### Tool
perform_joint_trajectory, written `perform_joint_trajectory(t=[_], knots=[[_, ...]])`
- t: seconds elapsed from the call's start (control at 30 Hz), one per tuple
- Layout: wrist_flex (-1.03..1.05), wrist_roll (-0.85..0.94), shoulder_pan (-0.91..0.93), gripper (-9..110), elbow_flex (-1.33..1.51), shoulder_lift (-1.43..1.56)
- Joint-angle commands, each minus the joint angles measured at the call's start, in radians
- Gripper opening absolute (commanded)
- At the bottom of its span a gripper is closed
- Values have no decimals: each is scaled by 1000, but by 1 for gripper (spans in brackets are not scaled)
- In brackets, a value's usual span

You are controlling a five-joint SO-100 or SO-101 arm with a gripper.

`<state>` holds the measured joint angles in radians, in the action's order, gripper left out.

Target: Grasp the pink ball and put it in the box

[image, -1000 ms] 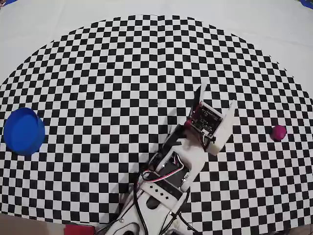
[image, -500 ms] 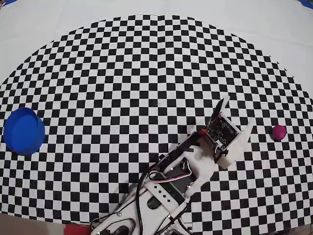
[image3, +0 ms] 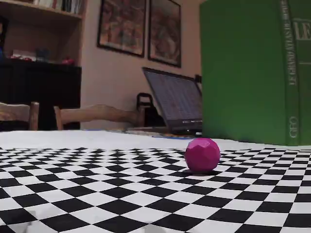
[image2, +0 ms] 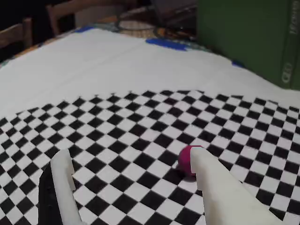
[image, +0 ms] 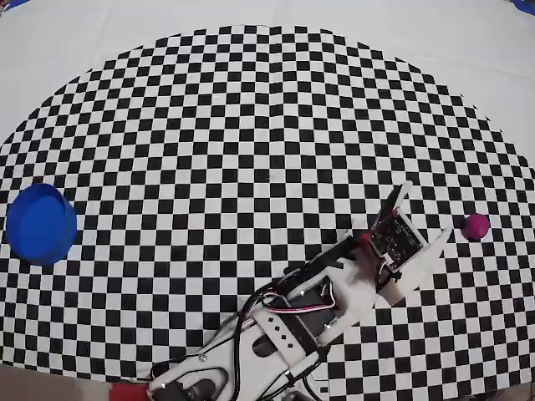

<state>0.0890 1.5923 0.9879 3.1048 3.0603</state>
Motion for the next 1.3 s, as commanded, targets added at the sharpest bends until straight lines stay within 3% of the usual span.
perform_joint_trajectory(t=[0.0, 0.67, 1.27], knots=[[-6, 0, 11, 29, 8, -9], [6, -2, 161, 29, 8, -18], [-6, 2, 147, 29, 8, -86]])
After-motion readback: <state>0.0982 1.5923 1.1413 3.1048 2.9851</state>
